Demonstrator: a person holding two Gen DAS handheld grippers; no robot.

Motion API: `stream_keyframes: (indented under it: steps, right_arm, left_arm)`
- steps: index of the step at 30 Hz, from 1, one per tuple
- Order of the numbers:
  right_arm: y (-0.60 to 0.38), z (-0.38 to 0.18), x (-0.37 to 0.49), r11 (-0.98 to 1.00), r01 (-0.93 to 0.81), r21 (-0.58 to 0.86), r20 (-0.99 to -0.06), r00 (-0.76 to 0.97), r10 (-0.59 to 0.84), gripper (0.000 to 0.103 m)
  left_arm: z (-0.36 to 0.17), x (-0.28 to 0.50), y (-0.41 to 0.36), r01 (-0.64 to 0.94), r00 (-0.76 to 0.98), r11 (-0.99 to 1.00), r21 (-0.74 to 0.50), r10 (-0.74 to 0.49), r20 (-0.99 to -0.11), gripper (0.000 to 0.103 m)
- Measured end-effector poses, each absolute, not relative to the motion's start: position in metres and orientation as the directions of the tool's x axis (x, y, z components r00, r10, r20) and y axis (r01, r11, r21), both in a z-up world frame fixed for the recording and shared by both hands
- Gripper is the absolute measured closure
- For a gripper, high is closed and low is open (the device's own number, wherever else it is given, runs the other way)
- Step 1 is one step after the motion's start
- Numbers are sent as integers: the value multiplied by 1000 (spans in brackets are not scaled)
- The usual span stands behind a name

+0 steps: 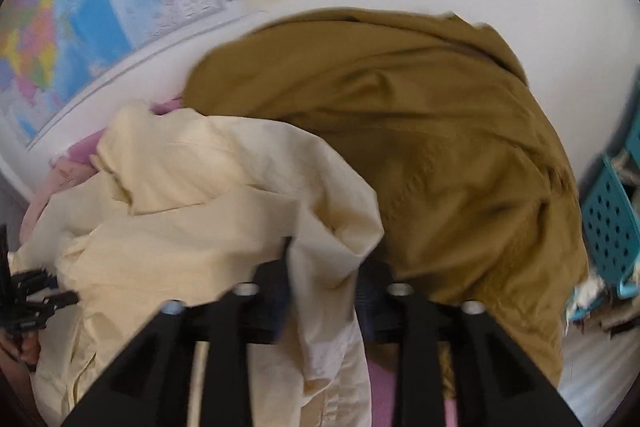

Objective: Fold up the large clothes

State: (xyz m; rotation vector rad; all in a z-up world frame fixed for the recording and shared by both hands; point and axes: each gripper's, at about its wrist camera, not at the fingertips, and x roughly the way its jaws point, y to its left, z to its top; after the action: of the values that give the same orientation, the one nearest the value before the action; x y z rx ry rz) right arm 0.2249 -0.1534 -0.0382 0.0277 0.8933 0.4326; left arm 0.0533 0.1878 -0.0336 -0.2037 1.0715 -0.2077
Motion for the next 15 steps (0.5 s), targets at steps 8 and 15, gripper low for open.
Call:
stream_keyframes:
  steps: [8,15]
  right_arm:
    - [-127,32,140,856,-496,144,-577,660,480,47]
    - [10,18,92,581,-810,79,-650,400,646,47]
  left_arm:
    - [20,-10,229,-5,641,973,-229,-172,-747,18]
    - [60,-92,287,-200,734,966,-165,36,-678,15]
